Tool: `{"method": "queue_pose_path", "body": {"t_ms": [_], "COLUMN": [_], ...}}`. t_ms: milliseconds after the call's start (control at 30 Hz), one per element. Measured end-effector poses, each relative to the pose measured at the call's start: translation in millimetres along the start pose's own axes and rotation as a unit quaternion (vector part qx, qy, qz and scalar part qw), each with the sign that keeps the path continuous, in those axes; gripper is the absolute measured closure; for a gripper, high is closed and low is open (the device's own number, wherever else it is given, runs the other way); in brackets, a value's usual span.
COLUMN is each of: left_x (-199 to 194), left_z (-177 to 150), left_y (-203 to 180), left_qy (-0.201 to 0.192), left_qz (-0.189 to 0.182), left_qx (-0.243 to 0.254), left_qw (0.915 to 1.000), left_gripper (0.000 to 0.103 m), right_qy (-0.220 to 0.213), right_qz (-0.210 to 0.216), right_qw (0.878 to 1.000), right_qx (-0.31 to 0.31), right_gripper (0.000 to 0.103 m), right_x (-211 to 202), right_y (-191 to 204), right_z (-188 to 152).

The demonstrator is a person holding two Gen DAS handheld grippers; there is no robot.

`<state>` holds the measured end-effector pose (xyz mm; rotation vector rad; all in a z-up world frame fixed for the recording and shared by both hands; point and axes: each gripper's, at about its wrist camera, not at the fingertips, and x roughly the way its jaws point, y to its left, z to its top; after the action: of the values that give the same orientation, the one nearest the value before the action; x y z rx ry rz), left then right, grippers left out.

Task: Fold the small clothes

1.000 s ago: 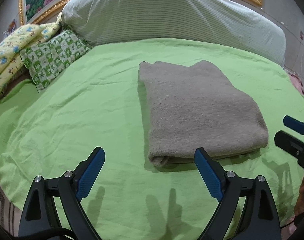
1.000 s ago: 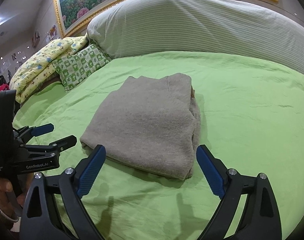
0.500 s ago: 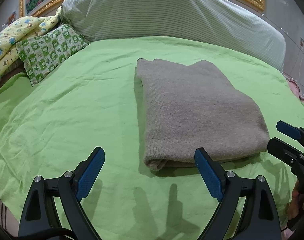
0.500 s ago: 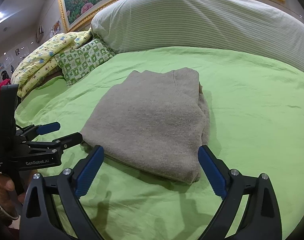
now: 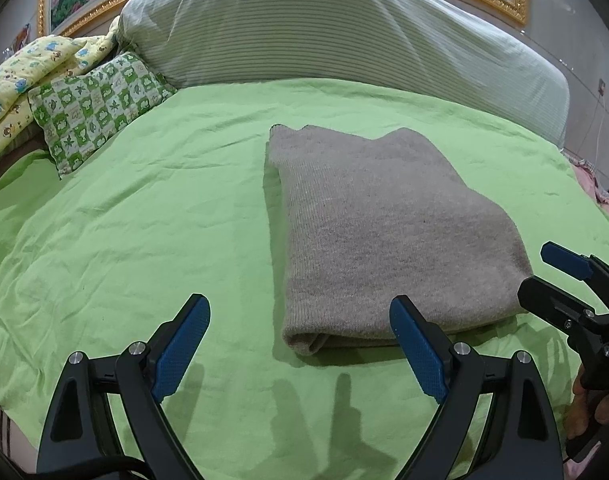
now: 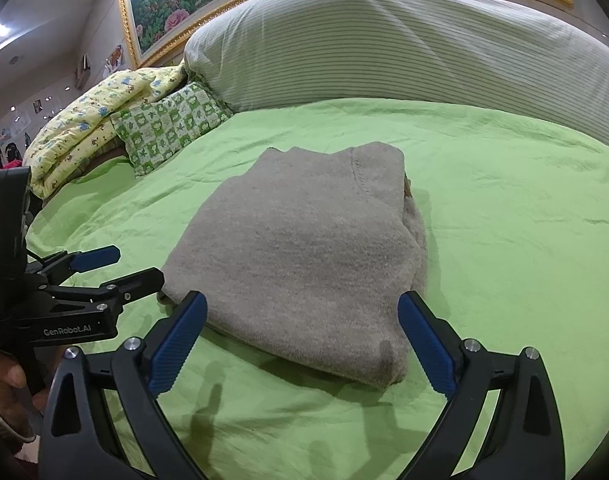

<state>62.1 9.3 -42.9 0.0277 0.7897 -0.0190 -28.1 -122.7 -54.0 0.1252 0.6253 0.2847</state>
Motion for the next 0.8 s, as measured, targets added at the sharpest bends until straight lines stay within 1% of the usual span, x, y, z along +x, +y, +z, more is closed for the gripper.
{"method": "queue_pose_path", "body": {"t_ms": [800], "left_x": [1.0], "left_z": [3.9], "left_y": [1.4], "left_qy": [0.001], "left_qz": [-0.005], "left_qx": [0.002], "left_qw": [1.0], "left_gripper": [0.011], "right_qy": [0.006], "right_qz": [0.002], "right_qw": [1.0], "right_qx": [0.007], "right_gripper": [0.006], "right_x": [8.6], "right_y": [2.9], "right_z": [4.7]}}
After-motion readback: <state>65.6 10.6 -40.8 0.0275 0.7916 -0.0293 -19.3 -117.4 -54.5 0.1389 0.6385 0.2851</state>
